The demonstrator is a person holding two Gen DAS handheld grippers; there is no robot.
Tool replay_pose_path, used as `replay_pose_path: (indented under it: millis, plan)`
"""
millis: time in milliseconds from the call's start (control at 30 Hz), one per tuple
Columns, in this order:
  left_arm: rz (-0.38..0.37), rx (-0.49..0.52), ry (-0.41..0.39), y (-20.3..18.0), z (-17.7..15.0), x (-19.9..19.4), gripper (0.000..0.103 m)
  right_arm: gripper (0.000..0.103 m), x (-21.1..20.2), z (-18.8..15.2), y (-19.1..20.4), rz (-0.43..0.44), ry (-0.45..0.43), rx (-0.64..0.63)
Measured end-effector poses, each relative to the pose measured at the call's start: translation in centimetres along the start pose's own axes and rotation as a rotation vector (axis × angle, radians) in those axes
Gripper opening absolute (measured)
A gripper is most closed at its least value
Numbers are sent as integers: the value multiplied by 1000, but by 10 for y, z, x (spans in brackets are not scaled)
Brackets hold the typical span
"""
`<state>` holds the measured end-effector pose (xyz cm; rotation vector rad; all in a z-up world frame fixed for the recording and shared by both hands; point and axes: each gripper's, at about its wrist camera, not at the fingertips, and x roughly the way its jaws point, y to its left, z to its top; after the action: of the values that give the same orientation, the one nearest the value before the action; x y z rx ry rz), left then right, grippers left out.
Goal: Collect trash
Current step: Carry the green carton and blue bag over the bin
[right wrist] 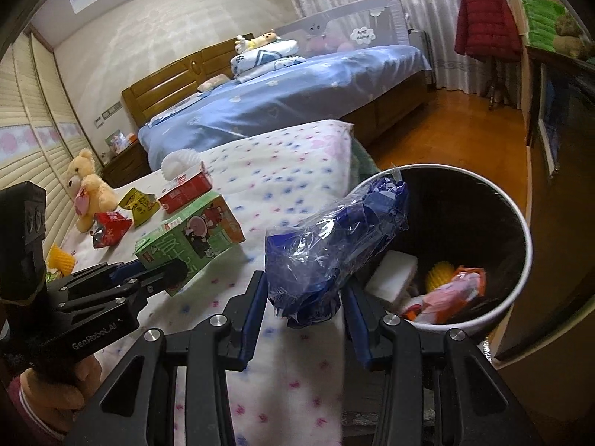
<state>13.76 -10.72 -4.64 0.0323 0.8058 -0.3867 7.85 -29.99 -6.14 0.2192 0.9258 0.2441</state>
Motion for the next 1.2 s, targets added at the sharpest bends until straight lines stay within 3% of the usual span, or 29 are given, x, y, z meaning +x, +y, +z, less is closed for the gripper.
replay_pose_path:
  millis: [533, 1200]
  plan:
    - [-53, 61, -2, -40, 19, 16, 32, 41, -13, -1, -42, -56, -4, 60]
    - [-60, 107, 19, -72, 36, 47, 32, 41, -11, 9, -78, -92, 12, 108]
